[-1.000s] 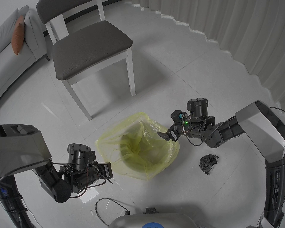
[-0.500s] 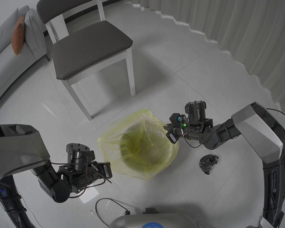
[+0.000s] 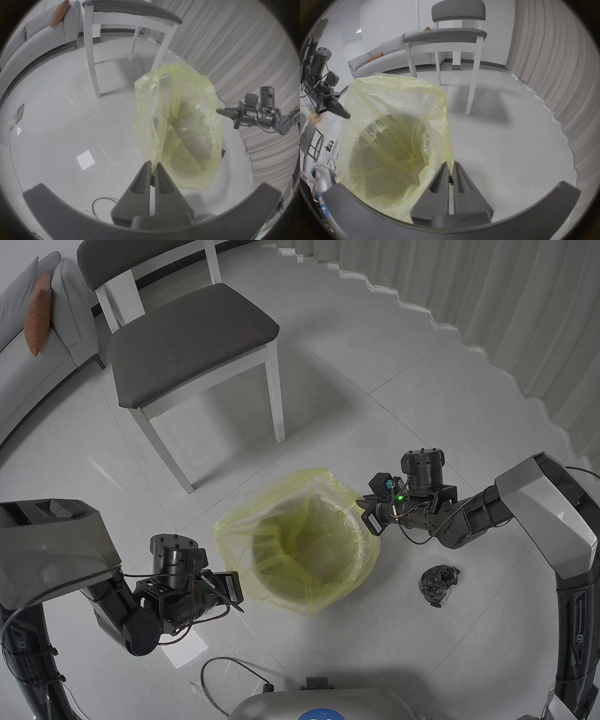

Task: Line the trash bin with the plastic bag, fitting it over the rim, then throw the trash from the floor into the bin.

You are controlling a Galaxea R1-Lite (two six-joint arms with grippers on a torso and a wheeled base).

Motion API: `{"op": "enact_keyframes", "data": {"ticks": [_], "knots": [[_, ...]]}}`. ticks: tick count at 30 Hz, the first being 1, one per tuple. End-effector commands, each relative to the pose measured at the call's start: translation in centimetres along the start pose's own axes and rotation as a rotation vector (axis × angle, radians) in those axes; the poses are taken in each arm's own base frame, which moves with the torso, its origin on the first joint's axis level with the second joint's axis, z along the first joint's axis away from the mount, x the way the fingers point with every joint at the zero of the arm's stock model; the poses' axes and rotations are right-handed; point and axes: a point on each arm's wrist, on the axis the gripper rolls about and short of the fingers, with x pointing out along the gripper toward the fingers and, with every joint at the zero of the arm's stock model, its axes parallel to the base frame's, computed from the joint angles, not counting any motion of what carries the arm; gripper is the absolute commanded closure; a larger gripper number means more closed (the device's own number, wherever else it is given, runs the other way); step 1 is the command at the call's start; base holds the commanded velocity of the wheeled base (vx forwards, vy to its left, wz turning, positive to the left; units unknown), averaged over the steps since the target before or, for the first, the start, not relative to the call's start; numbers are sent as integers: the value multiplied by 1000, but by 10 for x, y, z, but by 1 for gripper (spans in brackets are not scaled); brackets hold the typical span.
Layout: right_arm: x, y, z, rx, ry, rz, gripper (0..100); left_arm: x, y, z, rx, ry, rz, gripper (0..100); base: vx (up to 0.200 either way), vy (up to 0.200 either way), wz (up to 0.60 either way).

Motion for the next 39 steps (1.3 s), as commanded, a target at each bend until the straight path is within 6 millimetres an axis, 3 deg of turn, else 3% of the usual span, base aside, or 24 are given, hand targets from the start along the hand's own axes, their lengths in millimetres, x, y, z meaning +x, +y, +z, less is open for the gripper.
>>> {"op": "enact_keyframes", "data": {"ticks": [1,13,27,36,37,39], "knots": [[3,-8,-5,7,2,-16,100,20,11,-3,-13,13,31,100,0,0,0],[23,-6,-26,34,27,-9,100,21,16,1,-27,6,19,100,0,0,0],[39,10,-51,53,73,25,100,-1,8,-1,-39,17,-1,100,0,0,0],[37,7,-47,54,65,20,100,-3,6,1,-38,16,-2,100,0,0,0],[36,6,-45,53,60,17,0,-4,6,1,-38,16,-2,100,0,0,0],[30,2,-36,50,42,5,0,-5,6,1,-37,17,-4,100,0,0,0]]}}
